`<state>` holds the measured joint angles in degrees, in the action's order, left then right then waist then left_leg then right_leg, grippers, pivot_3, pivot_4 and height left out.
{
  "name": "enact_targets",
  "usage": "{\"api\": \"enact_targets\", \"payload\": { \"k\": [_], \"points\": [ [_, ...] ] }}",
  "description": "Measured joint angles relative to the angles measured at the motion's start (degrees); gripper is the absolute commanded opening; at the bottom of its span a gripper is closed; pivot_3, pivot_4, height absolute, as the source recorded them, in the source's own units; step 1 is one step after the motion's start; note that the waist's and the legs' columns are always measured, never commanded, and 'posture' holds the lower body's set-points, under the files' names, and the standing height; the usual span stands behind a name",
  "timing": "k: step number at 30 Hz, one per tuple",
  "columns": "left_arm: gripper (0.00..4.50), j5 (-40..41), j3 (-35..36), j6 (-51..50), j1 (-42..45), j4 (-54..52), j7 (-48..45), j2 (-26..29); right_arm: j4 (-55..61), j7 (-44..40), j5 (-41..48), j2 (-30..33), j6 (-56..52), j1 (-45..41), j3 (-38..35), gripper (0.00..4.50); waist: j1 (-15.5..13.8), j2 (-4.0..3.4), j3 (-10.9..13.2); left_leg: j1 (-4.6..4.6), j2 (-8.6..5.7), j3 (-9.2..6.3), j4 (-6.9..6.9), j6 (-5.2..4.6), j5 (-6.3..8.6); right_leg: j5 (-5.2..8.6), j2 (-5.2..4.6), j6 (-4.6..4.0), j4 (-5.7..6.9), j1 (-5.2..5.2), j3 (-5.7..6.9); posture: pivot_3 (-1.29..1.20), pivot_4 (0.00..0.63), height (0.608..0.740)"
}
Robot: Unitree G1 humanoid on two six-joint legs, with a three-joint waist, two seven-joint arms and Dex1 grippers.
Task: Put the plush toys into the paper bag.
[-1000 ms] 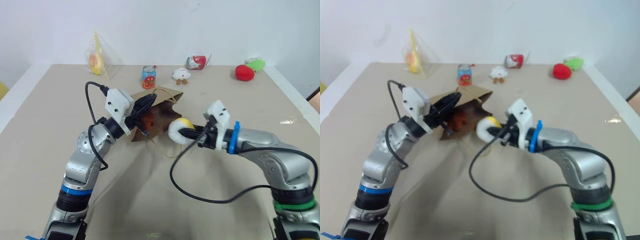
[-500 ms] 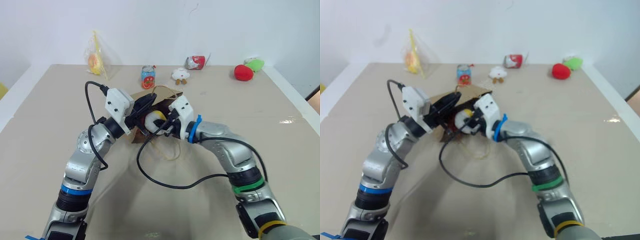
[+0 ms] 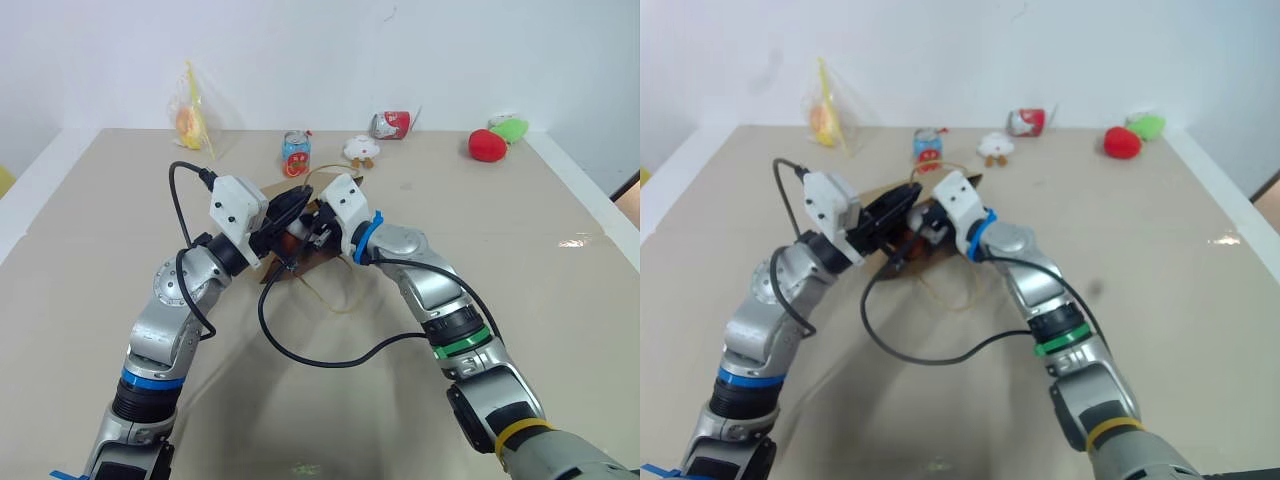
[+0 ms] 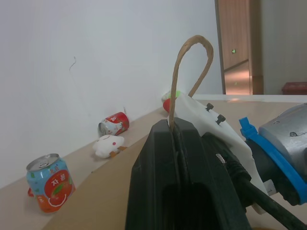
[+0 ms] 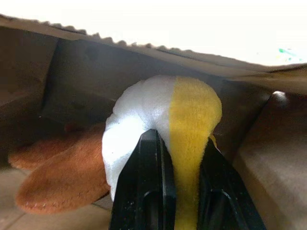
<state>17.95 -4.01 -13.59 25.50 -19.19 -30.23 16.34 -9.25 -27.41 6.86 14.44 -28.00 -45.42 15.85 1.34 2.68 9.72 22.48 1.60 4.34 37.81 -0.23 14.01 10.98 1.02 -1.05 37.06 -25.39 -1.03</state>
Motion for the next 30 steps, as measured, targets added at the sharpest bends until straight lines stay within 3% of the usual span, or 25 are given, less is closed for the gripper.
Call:
{"api": "enact_targets", "payload": {
  "k": [4, 5, 6, 7, 14, 19, 20, 25, 30],
  "points": [
    [0.00, 0.00, -0.02, 0.00, 0.00, -0.01, 0.00, -0.06, -1.04, -0.49, 0.02, -1.58, 0.42, -0.01, -0.59, 2.95, 0.00, 0.00, 0.00, 0.00, 0.01, -0.01, 0.00, 0.00, 0.00, 0.00, 0.00, -0.01, 0.01, 0.00, 0.00, 0.00, 0.150, 0.740],
    [0.00, 0.00, -0.02, 0.00, 0.00, -0.01, 0.02, -0.07, -0.60, -1.28, 0.61, -1.60, -0.11, 0.03, -0.88, 3.56, 0.00, 0.00, 0.00, 0.00, 0.01, 0.01, 0.00, 0.00, 0.00, -0.01, 0.00, -0.01, 0.01, 0.00, 0.00, 0.00, 0.150, 0.740],
    [0.00, 0.00, -0.03, 0.00, 0.01, -0.01, 0.03, -0.09, -0.08, -1.71, 0.97, -1.58, -0.53, 0.09, -1.03, 3.67, 0.01, 0.00, 0.00, 0.00, 0.01, 0.01, 0.00, 0.00, 0.00, -0.01, 0.00, -0.01, 0.01, 0.00, -0.01, 0.00, 0.150, 0.740],
    [0.00, 0.00, -0.23, -0.01, 0.01, -0.04, 0.03, -0.18, 2.96, -3.24, 1.94, -1.31, -1.92, 0.71, -1.11, 4.40, 0.00, 0.00, 0.00, 0.00, 0.01, -0.01, 0.00, 0.00, 0.00, -0.01, 0.00, -0.01, 0.01, -0.01, 0.01, 0.00, 0.150, 0.740],
    [0.00, 0.01, -0.23, -0.04, 0.08, -0.10, 0.12, -0.27, 12.38, -8.13, 5.93, 3.58, -5.61, 4.41, -3.72, 4.40, -0.09, 0.00, 0.00, 0.02, -0.01, 0.00, -0.01, 0.00, 0.00, 0.00, -0.05, 0.00, 0.00, 0.00, 0.02, 0.00, 0.150, 0.740],
    [0.00, 0.05, -0.10, -0.06, 0.21, -0.10, 0.24, -0.31, 21.46, -13.98, 12.22, 9.48, -11.64, 7.63, -6.91, 4.40, -0.12, 0.00, 0.00, 0.02, -0.01, -0.02, -0.01, -0.01, 0.01, 0.00, -0.04, 0.00, -0.02, 0.00, 0.03, 0.00, 0.150, 0.740],
    [0.00, 0.07, -0.12, -0.06, 0.23, -0.03, 0.17, -0.32, 25.15, -16.90, 16.16, 13.14, -14.69, 10.04, -9.49, 4.40, -0.12, 0.00, 0.00, -0.01, -0.01, -0.02, -0.01, -0.01, 0.01, 0.00, -0.03, 0.00, -0.01, 0.02, 0.03, 0.00, 0.150, 0.740],
    [0.00, 0.07, 0.34, -0.06, 0.21, 0.05, 0.20, -0.21, 27.73, -17.98, 20.37, 15.78, -19.21, 11.81, -14.25, 4.40, 0.25, 0.00, 0.00, -0.09, 0.06, 0.00, -0.01, -0.02, 0.00, -0.01, 0.07, -0.01, 0.02, 0.03, 0.01, 0.00, 0.150, 0.740],
    [0.00, 0.12, 0.28, -0.09, 0.24, 0.07, 0.24, -0.90, 28.76, -17.50, 20.90, 17.08, -20.60, 12.24, -12.36, 4.40, 0.06, 0.00, 0.00, -0.04, 0.06, -0.01, -0.01, -0.02, 0.00, 0.00, 0.05, -0.01, 0.02, 0.02, 0.01, 0.00, 0.150, 0.740]
  ]
}}
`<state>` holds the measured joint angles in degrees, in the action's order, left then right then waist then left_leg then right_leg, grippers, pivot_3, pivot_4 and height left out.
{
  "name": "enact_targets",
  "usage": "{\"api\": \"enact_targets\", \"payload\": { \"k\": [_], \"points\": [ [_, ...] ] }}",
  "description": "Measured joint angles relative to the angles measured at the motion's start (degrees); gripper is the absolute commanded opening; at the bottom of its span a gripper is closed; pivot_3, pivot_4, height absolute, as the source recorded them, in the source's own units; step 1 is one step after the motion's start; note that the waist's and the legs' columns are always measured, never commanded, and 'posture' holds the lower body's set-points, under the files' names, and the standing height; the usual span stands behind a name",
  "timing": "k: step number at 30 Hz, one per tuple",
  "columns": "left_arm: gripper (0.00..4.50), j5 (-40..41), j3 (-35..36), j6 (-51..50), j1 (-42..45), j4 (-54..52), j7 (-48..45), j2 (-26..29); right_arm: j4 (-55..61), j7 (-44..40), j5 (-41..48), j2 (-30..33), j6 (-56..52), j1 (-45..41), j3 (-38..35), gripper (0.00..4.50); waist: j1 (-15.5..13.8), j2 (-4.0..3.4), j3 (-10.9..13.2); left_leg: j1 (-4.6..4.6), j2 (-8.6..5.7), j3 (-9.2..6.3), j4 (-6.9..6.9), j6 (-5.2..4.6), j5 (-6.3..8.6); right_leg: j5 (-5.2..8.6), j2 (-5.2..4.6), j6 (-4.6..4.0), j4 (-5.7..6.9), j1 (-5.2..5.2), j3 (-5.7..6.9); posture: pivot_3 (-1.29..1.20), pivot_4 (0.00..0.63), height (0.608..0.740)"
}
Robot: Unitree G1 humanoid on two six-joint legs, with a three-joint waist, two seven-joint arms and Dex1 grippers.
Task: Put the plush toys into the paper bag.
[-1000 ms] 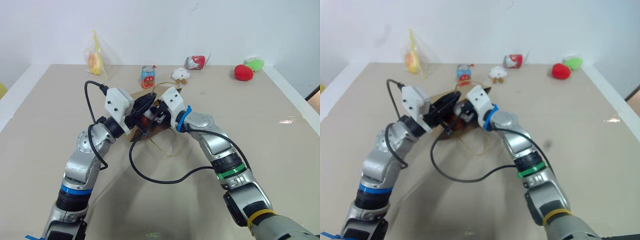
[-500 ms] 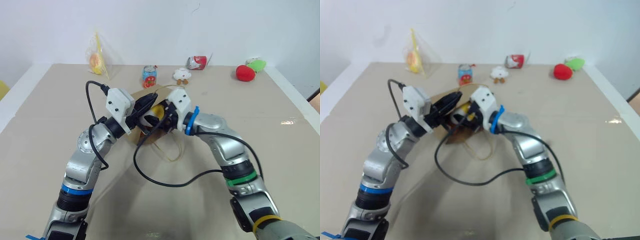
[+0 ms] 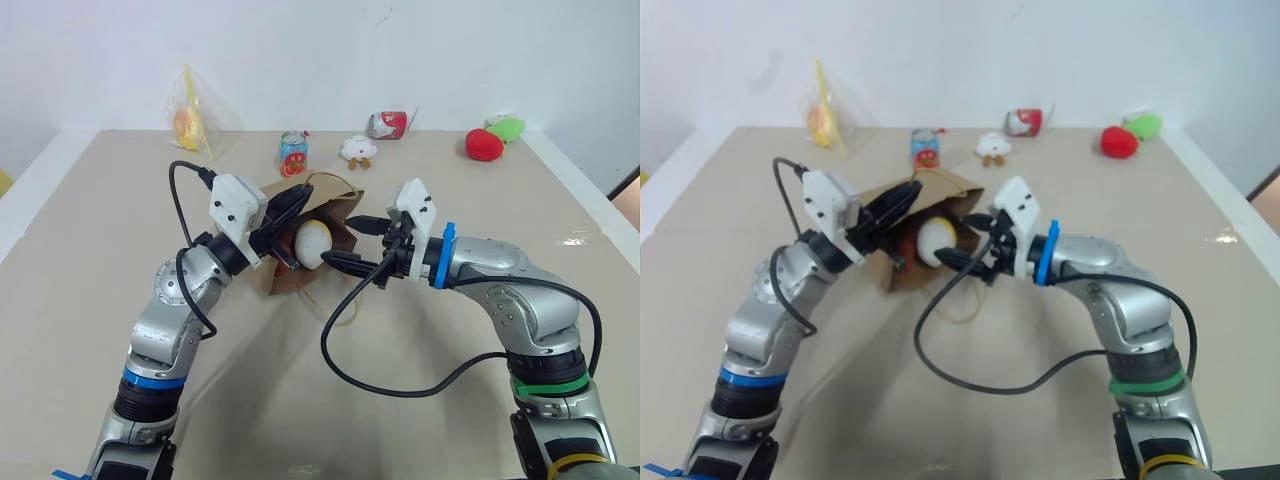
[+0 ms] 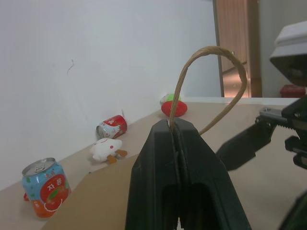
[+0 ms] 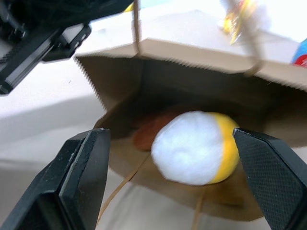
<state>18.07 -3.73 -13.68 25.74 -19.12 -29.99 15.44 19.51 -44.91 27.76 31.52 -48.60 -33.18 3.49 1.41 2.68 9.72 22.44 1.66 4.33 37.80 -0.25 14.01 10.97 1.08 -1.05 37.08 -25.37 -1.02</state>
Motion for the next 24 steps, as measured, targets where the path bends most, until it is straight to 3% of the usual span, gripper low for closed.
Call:
{"api": "enact_targets", "payload": {
  "k": [4, 8, 16, 18, 21, 22, 23, 24],
  "points": [
    [0.00, 0.88, 0.40, -0.21, 0.05, 0.00, 0.42, -0.46, 1.00, -1.28, -0.08, 5.17, -1.73, 3.35, 0.94, 4.40, -0.22, 0.00, 0.00, 0.05, -0.07, 0.01, 0.00, -0.01, 0.01, 0.00, -0.09, 0.01, -0.07, 0.00, 0.00, 0.00, 0.150, 0.740],
    [0.00, 1.28, 1.42, -0.28, 0.06, -0.03, 0.61, -0.41, 0.50, -0.13, -1.62, 6.54, -3.29, 8.89, 3.08, 4.40, -0.09, 0.01, 0.00, 0.06, -0.13, 0.07, 0.00, -0.04, 0.02, 0.00, -0.14, 0.04, -0.09, 0.00, -0.03, 0.00, 0.150, 0.740],
    [0.00, 1.70, 1.44, -0.47, 0.14, -0.12, 0.69, -0.20, -5.65, 5.84, -2.41, -0.82, -3.40, 7.16, 2.74, 4.40, -0.05, 0.00, 0.00, -0.06, 0.03, -0.01, 0.01, -0.03, -0.01, -0.01, 0.09, 0.02, 0.02, 0.03, -0.01, 0.00, 0.150, 0.740],
    [0.00, 1.68, 1.43, -0.48, 0.14, -0.14, 0.70, -0.11, -7.23, 6.54, -3.27, -1.42, -3.14, 6.74, 3.14, 4.18, -0.08, 0.00, 0.00, -0.03, 0.02, -0.01, 0.01, -0.03, -0.01, -0.01, 0.07, 0.02, 0.01, 0.02, -0.02, 0.00, 0.150, 0.740],
    [0.00, 1.50, 1.42, -0.49, 0.14, -0.14, 0.72, 0.20, -9.30, 7.78, -4.62, -2.53, -2.74, 6.46, 3.94, 2.73, -0.08, 0.01, 0.00, 0.03, -0.05, 0.05, 0.01, -0.02, 0.00, -0.01, -0.03, 0.03, -0.04, 0.00, -0.05, 0.00, 0.150, 0.740],
    [0.00, 1.50, 1.42, -0.49, 0.14, -0.14, 0.72, 0.20, -9.30, 7.78, -4.62, -2.53, -2.74, 6.46, 3.94, 2.62, -0.08, 0.01, 0.00, 0.03, -0.05, 0.04, 0.01, -0.02, 0.00, -0.01, -0.04, 0.03, -0.04, 0.00, -0.05, 0.00, 0.150, 0.740],
    [0.00, 1.35, 1.42, -0.49, 0.14, -0.15, 0.77, 0.51, -9.28, 7.72, -5.75, -2.37, -1.98, 6.59, 5.38, 1.90, -0.08, 0.01, 0.00, 0.02, -0.05, 0.04, 0.01, -0.03, 0.00, -0.01, -0.04, 0.03, -0.04, 0.01, -0.04, 0.00, 0.150, 0.740],
    [0.00, 1.19, 1.40, -0.49, 0.14, -0.17, 0.78, 0.53, -9.03, 7.47, -6.05, -2.03, -1.45, 6.89, 5.72, 1.65, -0.09, 0.01, 0.00, 0.02, -0.05, 0.04, 0.01, -0.03, 0.00, -0.01, -0.04, 0.03, -0.04, 0.01, -0.04, 0.00, 0.150, 0.740]
  ]
}}
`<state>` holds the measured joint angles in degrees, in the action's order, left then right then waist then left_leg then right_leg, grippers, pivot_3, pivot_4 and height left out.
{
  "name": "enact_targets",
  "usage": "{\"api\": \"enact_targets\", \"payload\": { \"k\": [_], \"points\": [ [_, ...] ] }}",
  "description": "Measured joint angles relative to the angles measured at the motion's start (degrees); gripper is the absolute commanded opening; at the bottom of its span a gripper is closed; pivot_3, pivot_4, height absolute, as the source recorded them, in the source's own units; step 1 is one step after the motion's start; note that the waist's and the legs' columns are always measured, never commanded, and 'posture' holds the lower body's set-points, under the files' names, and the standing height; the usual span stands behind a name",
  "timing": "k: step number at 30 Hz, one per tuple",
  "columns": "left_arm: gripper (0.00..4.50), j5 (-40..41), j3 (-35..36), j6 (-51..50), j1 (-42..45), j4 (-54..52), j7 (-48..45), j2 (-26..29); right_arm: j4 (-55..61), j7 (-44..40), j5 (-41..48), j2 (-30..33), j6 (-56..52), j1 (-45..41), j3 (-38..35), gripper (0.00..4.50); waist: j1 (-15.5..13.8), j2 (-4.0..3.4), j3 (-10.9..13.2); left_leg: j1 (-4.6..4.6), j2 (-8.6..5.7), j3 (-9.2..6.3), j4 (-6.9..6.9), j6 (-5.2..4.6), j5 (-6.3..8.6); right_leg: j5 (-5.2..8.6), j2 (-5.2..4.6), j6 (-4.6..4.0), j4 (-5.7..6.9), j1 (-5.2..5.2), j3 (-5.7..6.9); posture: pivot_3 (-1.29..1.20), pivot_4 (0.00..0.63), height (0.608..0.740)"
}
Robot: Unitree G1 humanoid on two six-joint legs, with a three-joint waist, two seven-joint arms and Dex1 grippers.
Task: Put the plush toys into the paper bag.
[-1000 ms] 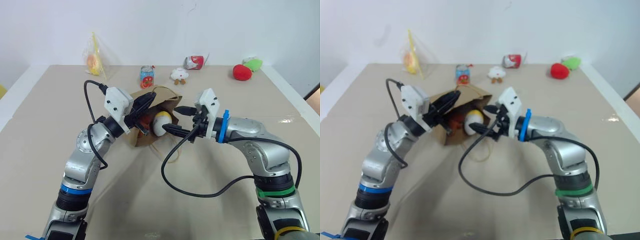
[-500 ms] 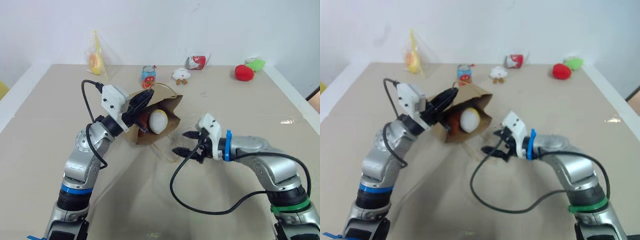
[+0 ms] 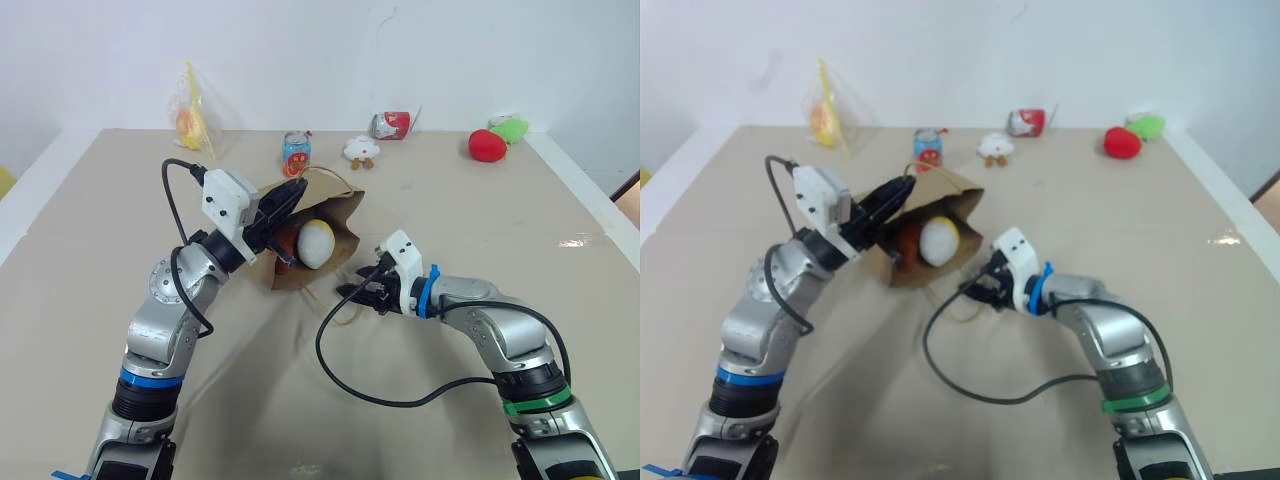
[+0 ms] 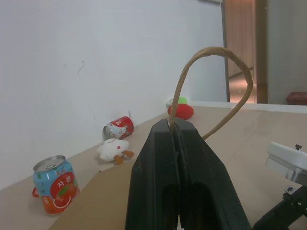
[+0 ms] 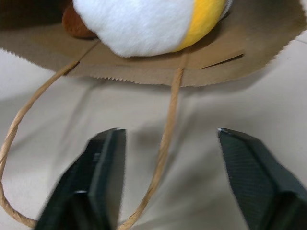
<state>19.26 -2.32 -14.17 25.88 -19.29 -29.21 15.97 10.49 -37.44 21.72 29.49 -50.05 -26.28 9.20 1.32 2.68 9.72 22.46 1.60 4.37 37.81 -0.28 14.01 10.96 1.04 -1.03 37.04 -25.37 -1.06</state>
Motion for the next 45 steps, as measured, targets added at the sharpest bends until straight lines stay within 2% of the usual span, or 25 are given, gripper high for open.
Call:
{"api": "enact_targets", "payload": {
  "k": [2, 3, 4, 11, 17, 19, 24, 26, 34, 41, 42, 43, 45],
  "points": [
    [0.00, -0.09, 0.00, 0.00, -0.01, -0.03, 0.03, 0.12, 0.24, -0.33, -0.25, 0.62, 0.59, 0.61, 0.27, 0.65, -0.02, 0.00, 0.00, 0.00, 0.00, -0.01, 0.00, 0.00, 0.00, 0.00, 0.01, 0.00, 0.00, 0.00, 0.01, 0.00, 0.150, 0.740],
    [0.00, -0.10, 0.00, 0.00, -0.01, -0.03, 0.04, 0.12, 0.38, -0.50, -0.29, 0.79, 0.67, 0.77, 0.32, 0.54, -0.03, 0.00, 0.00, 0.00, 0.00, -0.01, 0.00, 0.00, 0.00, 0.00, 0.01, 0.00, 0.00, 0.00, 0.01, 0.00, 0.150, 0.740],
    [0.00, -0.12, -0.05, 0.00, -0.01, -0.05, 0.06, 0.16, 1.57, -1.46, -0.58, 1.57, 1.07, 1.03, 0.84, 0.11, 0.02, 0.00, 0.00, -0.01, 0.01, -0.01, 0.00, 0.00, 0.00, 0.00, 0.02, 0.00, 0.00, 0.00, 0.01, 0.00, 0.150, 0.740],
    [0.00, -0.25, -0.05, 0.01, -0.01, -0.06, 0.03, 0.18, 3.12, -3.61, 0.27, 2.04, 3.69, 1.00, 0.17, 0.11, 0.03, 0.00, 0.00, -0.02, 0.02, -0.01, 0.00, 0.00, 0.00, 0.00, 0.02, 0.00, 0.00, 0.00, 0.01, 0.00, 0.150, 0.740],
    [0.00, -0.23, 0.06, 0.05, 0.99, 0.37, -0.20, 0.51, 6.35, -5.69, 8.02, 2.85, 1.13, -2.76, -8.22, 0.11, -0.04, 0.00, 0.01, -0.01, 0.02, -0.04, 0.00, 0.00, 0.00, 0.00, 0.03, 0.00, 0.01, 0.00, 0.03, 0.00, 0.150, 0.740],
    [0.00, -0.17, 0.81, 0.14, 2.99, 0.90, -0.47, 1.04, 7.65, -6.50, 12.69, 5.05, -1.83, -5.93, -12.62, 0.11, -0.09, 0.00, 0.01, -0.02, 0.01, -0.04, 0.00, 0.00, 0.00, 0.00, 0.02, 0.00, 0.01, 0.03, 0.03, 0.00, 0.150, 0.740],
    [0.00, 0.00, 1.88, 0.36, 5.52, 2.58, -1.33, 1.56, 9.19, -7.57, 19.07, 9.09, -6.84, -9.87, -17.77, 0.11, -0.04, 0.00, 0.01, 0.00, 0.01, -0.01, -0.01, -0.02, 0.01, 0.00, 0.02, 0.00, -0.02, 0.01, 0.02, 0.00, 0.150, 0.740],
    [0.00, 0.60, 2.49, 0.36, 6.97, 3.91, -1.69, 1.96, 9.57, -7.33, 24.27, 10.99, -10.88, -13.35, -20.69, 0.11, 0.01, 0.00, 0.01, 0.02, 0.01, -0.01, -0.03, -0.02, 0.01, 0.00, 0.02, -0.01, -0.02, -0.01, 0.01, 0.00, 0.150, 0.740],
    [0.00, 1.48, 3.41, 0.35, 7.93, 5.83, -2.66, 2.62, 11.20, -5.84, 28.74, 13.27, -14.58, -16.54, -22.02, 0.11, 0.02, 0.00, 0.01, 0.00, 0.02, 0.00, -0.03, -0.02, 0.01, 0.00, 0.01, 0.00, -0.02, 0.00, 0.00, 0.00, 0.150, 0.740],
    [0.00, 1.47, 2.53, -0.05, 6.49, 6.91, -4.45, 3.22, 11.48, -3.71, 23.66, 12.56, -10.64, -11.94, -14.79, 0.11, 0.02, 0.00, 0.01, 0.05, 0.01, 0.02, -0.03, -0.02, 0.01, 0.00, -0.01, 0.00, -0.03, -0.04, 0.00, 0.00, 0.150, 0.740],
    [0.00, 1.51, 2.25, -0.31, 6.03, 6.90, -4.95, 3.32, 11.12, -3.58, 23.12, 12.51, -10.17, -11.95, -14.41, 0.72, 0.02, 0.00, 0.01, 0.05, 0.01, 0.01, -0.03, -0.02, 0.01, 0.00, -0.01, 0.00, -0.03, -0.05, 0.00, 0.00, 0.150, 0.740],
    [0.27, 1.57, 2.03, -0.77, 5.66, 6.90, -5.16, 3.34, 10.67, -3.44, 22.81, 12.43, -9.89, -11.97, -14.36, 0.91, 0.00, 0.00, 0.01, 0.05, 0.01, 0.00, -0.03, -0.02, 0.01, 0.00, -0.01, 0.00, -0.03, -0.04, 0.01, 0.00, 0.150, 0.740],
    [0.90, 1.94, 1.94, -1.40, 5.03, 6.76, -5.60, 3.46, 9.95, -3.60, 22.80, 12.42, -9.70, -11.98, -14.36, 1.79, -0.01, 0.00, 0.01, 0.05, 0.01, 0.00, -0.03, -0.02, 0.01, 0.00, -0.01, 0.00, -0.02, -0.04, 0.02, 0.00, 0.150, 0.740]
  ]
}}
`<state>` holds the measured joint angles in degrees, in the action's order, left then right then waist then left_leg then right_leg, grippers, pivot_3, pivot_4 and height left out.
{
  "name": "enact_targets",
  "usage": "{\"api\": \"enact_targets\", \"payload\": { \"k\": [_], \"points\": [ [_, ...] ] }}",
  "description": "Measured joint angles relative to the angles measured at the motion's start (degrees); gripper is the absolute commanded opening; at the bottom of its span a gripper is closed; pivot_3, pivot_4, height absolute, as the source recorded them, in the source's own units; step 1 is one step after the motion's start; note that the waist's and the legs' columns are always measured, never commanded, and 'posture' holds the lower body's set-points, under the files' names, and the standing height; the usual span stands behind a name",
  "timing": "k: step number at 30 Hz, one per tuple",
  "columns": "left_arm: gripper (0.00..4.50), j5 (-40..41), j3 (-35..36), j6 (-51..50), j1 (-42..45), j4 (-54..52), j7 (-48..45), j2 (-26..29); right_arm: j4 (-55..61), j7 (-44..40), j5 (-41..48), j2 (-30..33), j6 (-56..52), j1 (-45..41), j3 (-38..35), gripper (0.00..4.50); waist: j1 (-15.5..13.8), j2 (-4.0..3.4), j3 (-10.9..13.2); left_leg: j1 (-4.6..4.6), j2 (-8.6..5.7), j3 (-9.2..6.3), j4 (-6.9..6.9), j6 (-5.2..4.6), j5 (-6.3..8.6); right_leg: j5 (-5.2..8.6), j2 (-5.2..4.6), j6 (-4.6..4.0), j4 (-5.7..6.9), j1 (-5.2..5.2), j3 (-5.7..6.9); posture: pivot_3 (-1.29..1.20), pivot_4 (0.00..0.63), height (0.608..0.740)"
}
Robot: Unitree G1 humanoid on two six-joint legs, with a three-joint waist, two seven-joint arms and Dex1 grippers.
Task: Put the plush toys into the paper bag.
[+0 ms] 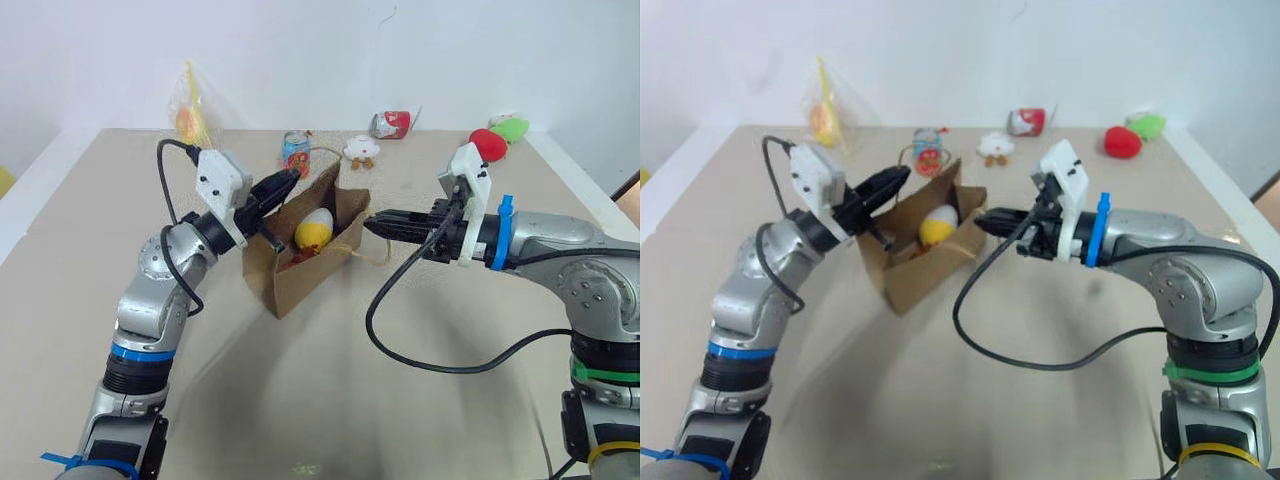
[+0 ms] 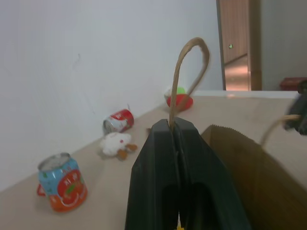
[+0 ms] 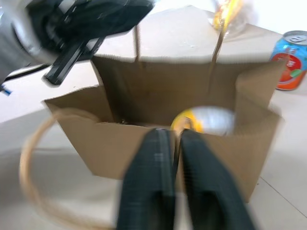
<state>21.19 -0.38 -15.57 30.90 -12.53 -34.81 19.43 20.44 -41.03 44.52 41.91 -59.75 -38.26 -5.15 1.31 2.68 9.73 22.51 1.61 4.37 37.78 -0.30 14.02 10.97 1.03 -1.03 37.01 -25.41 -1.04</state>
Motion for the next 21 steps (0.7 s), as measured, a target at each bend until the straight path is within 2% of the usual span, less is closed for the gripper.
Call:
{"api": "enact_targets", "payload": {
  "k": [1, 2, 3, 4, 6, 8, 17, 21],
  "points": [
    [1.35, 0.24, 0.00, -0.45, -0.04, -0.10, -0.35, 0.10, -0.10, -0.29, 0.27, 0.00, -0.01, -0.01, 0.00, 2.27, 0.00, 0.00, 0.00, 0.00, 0.00, 0.00, 0.00, 0.00, 0.00, 0.00, 0.01, 0.00, 0.00, 0.00, 0.00, 0.00, 0.150, 0.740],
    [1.53, 0.33, 0.00, -0.86, -0.04, -0.42, -0.59, 0.19, -0.10, -0.52, 0.64, 0.00, -0.01, -0.06, 0.00, 2.47, 0.00, 0.00, 0.00, 0.00, 0.00, 0.00, 0.00, 0.00, 0.00, 0.00, 0.01, 0.00, 0.00, 0.00, 0.00, 0.00, 0.150, 0.740],
    [2.19, 0.46, 0.01, -1.10, -0.04, -0.68, -0.66, 0.23, -0.11, -0.83, 0.94, 0.01, 0.00, -0.16, -0.01, 3.12, 0.01, 0.00, 0.00, 0.00, 0.00, 0.00, 0.00, 0.00, 0.00, 0.00, 0.01, 0.00, 0.00, 0.00, 0.00, 0.00, 0.150, 0.740],
    [2.47, 0.62, 0.00, -1.23, -0.05, -0.85, -0.74, 0.31, -0.11, -1.19, 1.27, 0.01, 0.06, -0.43, -0.01, 3.43, 0.02, 0.00, 0.00, 0.00, 0.00, 0.00, 0.00, 0.00, 0.00, 0.00, 0.01, 0.00, 0.00, 0.00, -0.01, 0.00, 0.150, 0.740],
    [3.53, 0.83, 0.06, -1.53, -0.05, -1.06, -0.87, 0.65, -0.23, -1.37, 1.40, 0.00, 0.78, -1.28, -0.17, 4.48, 0.02, 0.00, 0.00, -0.01, 0.00, -0.01, 0.00, 0.00, 0.00, 0.00, 0.01, 0.00, 0.00, 0.00, 0.00, 0.00, 0.150, 0.740],
    [4.40, 1.19, 0.20, -2.12, -0.05, -1.09, -1.02, 1.23, -0.92, -1.37, 1.41, -0.04, 1.57, -2.11, -0.78, 4.50, 0.02, 0.00, 0.00, -0.01, 0.00, 0.00, 0.00, 0.00, 0.00, 0.00, 0.01, 0.00, 0.00, 0.00, 0.00, 0.00, 0.150, 0.740],
    [4.46, 9.05, 4.22, -9.14, 0.17, -1.97, -2.23, 4.16, -7.17, -3.32, -2.32, 0.46, 10.27, -4.26, -2.51, 4.50, 0.03, 0.00, 0.00, -0.01, 0.01, 0.00, -0.03, 0.00, 0.00, 0.01, 0.02, -0.01, 0.00, -0.01, 0.00, 0.00, 0.150, 0.740],
    [4.46, 14.45, 6.36, -14.33, -0.58, -6.41, -5.09, 9.20, -8.16, -6.98, -5.23, 2.73, 15.33, -4.18, -2.31, 4.50, 0.04, -0.01, 0.01, 0.02, 0.01, 0.01, -0.05, 0.00, 0.00, 0.02, 0.01, -0.03, -0.01, -0.04, -0.01, 0.00, 0.150, 0.740]
  ]
}}
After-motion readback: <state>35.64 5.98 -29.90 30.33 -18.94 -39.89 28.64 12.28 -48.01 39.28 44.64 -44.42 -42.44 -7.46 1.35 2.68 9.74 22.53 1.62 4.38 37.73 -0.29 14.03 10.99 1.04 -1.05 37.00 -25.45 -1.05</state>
